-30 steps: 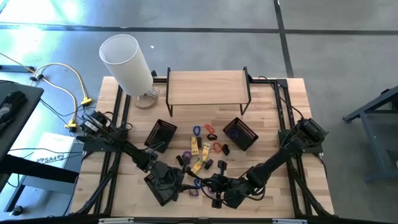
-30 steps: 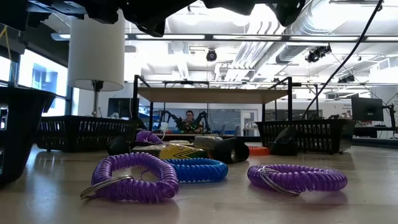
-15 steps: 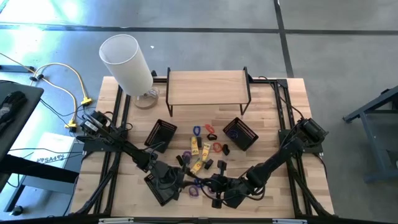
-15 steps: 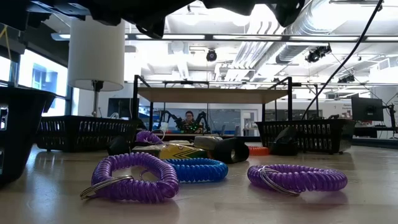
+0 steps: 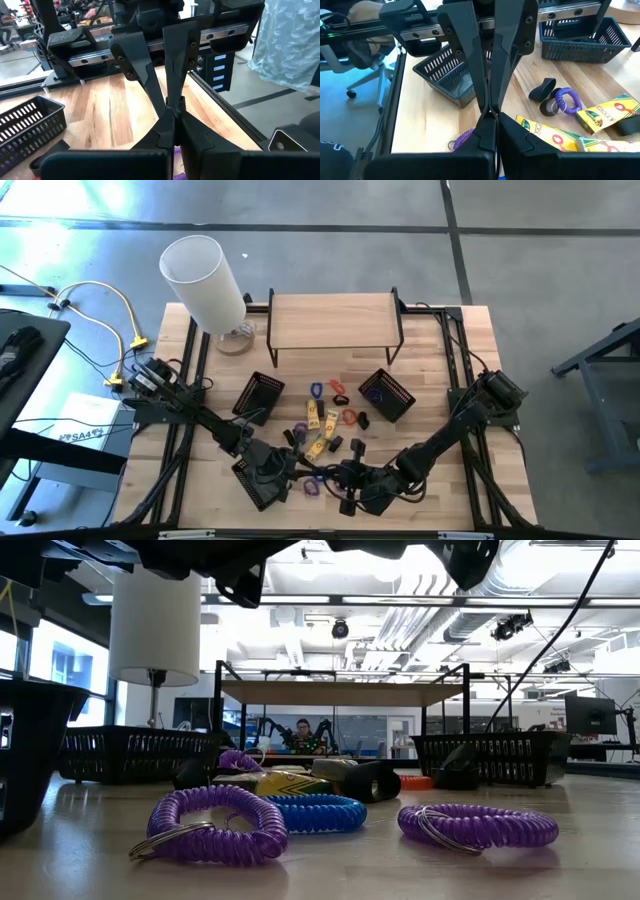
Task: Pick & Place Office Desk Supplies
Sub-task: Put the black rubber band into the top left black bin
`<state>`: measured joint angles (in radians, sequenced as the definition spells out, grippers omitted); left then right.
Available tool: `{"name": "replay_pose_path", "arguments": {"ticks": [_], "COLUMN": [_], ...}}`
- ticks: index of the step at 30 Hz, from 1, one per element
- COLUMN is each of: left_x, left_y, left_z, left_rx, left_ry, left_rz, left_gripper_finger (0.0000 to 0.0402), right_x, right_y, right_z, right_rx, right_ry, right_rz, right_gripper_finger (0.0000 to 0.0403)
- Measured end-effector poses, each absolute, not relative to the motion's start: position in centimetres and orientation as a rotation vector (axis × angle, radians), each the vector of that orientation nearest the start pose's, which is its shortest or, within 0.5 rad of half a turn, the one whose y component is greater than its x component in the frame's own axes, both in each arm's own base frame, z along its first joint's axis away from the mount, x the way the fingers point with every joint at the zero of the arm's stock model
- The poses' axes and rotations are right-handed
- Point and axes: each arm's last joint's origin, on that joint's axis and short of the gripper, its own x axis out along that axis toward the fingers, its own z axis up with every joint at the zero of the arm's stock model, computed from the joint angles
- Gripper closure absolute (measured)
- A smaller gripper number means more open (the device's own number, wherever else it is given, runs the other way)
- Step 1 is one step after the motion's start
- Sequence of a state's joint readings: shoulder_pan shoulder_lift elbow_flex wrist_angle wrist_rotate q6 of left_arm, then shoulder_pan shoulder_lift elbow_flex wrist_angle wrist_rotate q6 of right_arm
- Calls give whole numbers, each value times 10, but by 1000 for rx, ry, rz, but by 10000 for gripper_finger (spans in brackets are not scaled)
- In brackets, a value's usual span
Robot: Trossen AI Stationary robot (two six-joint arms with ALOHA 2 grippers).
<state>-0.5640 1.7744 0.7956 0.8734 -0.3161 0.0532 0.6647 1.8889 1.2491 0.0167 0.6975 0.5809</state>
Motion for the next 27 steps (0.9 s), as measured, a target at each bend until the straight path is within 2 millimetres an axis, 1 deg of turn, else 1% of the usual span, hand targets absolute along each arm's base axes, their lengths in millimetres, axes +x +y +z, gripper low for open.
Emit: {"name": "replay_pose_path", "arguments": {"ticks": [3,5,13,16,19,23,25,27], "left_x": [304,303,302,302,302,301,300,296], "left_y": [-183,-185,-185,-185,-184,-184,-185,-183], "left_z": [182,182,179,173,173,170,172,176], "left_rx": [98,99,112,120,111,120,125,109], "left_ry": [93,94,122,159,170,195,195,235], "left_rz": [-254,-259,-270,-268,-260,-260,-263,-227], "left_gripper_finger": [399,399,399,400,400,400,400,400], "right_x": [333,333,331,331,330,326,323,318], "right_y": [237,237,239,242,241,243,247,252], "right_z": [204,204,203,206,208,213,216,217], "right_rx": [181,182,170,194,193,182,188,179], "right_ry": [450,449,467,472,478,482,474,476], "right_rz": [-168,-168,-146,-102,-86,-59,-42,-25], "right_gripper_finger": [399,390,320,305,303,312,317,322]}}
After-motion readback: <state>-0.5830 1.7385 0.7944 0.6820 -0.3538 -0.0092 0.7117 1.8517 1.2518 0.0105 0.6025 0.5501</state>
